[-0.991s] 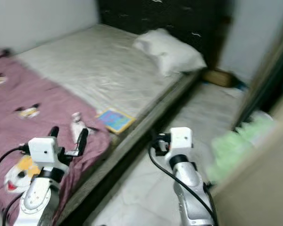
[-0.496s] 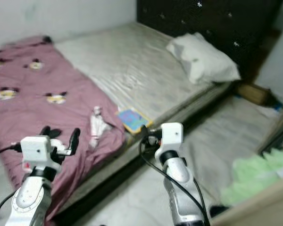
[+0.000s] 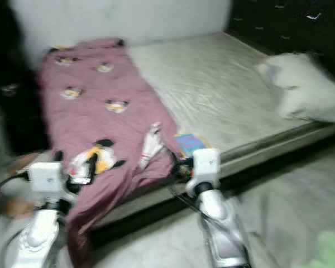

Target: Clean up the room

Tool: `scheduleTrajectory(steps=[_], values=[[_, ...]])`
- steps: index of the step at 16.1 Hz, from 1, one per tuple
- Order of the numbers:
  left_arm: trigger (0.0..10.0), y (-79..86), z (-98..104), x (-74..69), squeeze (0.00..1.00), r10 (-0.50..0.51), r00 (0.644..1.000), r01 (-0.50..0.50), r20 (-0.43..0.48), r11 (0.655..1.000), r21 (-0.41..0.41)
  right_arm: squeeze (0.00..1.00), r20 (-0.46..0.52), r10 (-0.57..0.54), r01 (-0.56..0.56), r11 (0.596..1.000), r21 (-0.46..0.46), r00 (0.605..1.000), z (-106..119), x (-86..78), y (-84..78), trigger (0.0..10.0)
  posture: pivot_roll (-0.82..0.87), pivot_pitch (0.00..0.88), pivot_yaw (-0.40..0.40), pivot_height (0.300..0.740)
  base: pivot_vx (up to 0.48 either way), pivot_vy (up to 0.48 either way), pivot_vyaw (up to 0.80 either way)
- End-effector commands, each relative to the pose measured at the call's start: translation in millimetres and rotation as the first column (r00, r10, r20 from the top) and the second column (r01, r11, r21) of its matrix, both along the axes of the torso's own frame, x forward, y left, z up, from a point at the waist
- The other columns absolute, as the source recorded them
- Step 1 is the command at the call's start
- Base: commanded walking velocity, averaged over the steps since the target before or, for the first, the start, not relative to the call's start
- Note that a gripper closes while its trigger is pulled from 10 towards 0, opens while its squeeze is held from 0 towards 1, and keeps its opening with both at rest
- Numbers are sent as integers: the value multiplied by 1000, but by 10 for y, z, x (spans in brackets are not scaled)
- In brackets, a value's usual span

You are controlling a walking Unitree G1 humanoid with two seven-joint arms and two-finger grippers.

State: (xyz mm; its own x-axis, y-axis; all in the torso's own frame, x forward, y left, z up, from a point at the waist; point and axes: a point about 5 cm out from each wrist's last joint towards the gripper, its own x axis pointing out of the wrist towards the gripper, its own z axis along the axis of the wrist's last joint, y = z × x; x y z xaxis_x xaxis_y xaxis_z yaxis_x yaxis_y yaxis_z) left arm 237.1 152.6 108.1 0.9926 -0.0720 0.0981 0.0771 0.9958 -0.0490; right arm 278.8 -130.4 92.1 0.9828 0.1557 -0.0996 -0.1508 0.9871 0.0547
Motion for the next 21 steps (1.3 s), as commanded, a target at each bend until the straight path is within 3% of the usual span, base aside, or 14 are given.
scheduleTrajectory(steps=[1,11,16,21], values=[[10000,56,16,-3,0,12,1000,-12,4,1000,15,0,17,15,-15,1000,13,1000,47,13,51,10000,-13,65,-36,740,0,0,781],[10000,43,0,8,0,-7,1000,7,-7,1000,18,0,25,21,-21,1000,8,999,52,18,54,10000,-14,56,-37,740,0,0,783],[10000,30,4,8,0,-27,1000,27,0,999,18,0,52,-13,13,1000,-2,999,84,55,0,10000,-14,56,-37,740,0,0,0],[10000,25,7,1,0,-37,999,37,5,999,21,0,38,1,-1,1000,1,999,46,27,38,10000,-10,55,-36,740,284,0,0]])
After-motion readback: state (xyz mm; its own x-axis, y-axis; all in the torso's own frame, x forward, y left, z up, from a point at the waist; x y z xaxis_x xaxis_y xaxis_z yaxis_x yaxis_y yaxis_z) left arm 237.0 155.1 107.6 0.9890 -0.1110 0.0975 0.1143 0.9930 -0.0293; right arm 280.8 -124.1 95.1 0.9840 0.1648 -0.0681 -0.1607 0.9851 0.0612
